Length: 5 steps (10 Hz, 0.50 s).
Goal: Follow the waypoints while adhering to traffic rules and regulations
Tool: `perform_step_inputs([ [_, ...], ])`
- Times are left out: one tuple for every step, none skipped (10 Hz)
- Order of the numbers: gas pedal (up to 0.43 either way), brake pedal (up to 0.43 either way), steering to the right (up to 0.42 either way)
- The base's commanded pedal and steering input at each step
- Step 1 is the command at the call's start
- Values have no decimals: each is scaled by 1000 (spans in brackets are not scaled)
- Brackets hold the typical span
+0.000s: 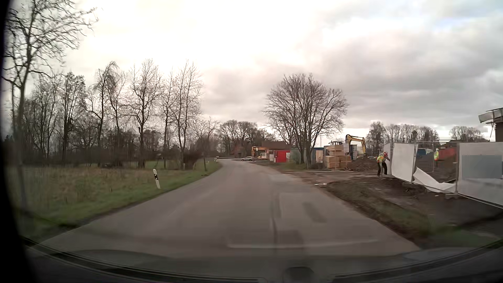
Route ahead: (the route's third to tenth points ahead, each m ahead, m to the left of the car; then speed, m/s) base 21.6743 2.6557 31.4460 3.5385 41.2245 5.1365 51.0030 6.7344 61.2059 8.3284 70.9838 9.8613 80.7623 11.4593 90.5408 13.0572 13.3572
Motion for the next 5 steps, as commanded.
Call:
perform_step_inputs([
  [157,0,-14],
  [157,0,-15],
  [157,0,-15],
  [169,0,-15],
  [169,0,-15],
])
